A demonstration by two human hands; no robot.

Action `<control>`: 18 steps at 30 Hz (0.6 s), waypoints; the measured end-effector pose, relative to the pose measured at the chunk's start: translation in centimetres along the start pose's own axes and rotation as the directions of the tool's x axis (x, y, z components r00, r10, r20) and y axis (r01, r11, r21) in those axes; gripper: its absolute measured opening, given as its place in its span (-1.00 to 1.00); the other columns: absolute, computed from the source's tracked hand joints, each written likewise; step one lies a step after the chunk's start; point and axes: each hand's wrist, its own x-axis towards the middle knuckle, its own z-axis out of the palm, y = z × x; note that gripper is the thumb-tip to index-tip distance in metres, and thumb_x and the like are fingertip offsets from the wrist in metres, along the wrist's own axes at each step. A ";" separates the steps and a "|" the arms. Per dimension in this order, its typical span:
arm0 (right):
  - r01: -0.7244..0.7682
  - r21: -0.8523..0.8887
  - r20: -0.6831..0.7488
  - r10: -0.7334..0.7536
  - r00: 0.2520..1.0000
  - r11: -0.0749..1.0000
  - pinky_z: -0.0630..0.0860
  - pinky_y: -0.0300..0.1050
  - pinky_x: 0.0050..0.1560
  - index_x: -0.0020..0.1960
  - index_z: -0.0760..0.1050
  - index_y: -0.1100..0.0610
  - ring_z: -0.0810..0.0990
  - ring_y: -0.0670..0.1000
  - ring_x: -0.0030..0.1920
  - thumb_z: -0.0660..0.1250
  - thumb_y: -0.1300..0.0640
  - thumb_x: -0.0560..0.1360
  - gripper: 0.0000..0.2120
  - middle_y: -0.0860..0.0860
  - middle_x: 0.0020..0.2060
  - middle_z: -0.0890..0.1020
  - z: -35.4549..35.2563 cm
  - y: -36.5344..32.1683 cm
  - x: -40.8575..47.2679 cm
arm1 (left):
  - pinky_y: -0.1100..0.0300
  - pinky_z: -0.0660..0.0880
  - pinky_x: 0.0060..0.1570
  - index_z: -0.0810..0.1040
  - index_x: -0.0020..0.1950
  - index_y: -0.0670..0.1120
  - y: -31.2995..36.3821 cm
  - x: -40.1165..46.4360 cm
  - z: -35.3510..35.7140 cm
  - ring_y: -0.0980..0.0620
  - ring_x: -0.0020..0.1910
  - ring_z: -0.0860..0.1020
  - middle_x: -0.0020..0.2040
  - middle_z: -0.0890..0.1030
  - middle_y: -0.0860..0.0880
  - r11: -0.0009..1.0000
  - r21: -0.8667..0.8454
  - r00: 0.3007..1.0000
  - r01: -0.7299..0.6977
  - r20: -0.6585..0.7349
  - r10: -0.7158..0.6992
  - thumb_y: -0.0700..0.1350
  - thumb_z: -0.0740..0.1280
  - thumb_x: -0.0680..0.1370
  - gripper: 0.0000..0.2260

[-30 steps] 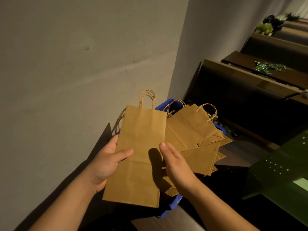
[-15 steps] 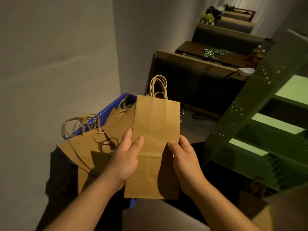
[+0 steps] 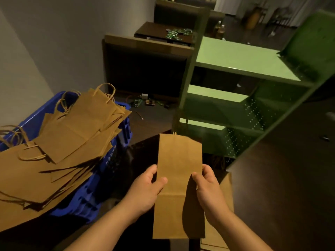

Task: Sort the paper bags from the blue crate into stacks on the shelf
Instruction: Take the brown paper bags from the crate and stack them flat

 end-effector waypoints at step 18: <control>-0.205 -0.330 -0.202 0.143 0.969 0.922 0.54 -0.29 -0.34 0.39 0.40 0.01 0.67 -0.16 -0.19 0.29 0.05 0.67 -0.70 -0.16 -0.07 0.65 -13.4 11.6 2.1 | 0.19 0.57 -0.12 0.46 0.35 0.11 -6.9 4.0 16.4 0.15 -0.15 0.65 -0.15 0.66 0.07 0.947 0.296 0.989 0.126 0.033 -0.143 0.03 0.42 0.60 -0.66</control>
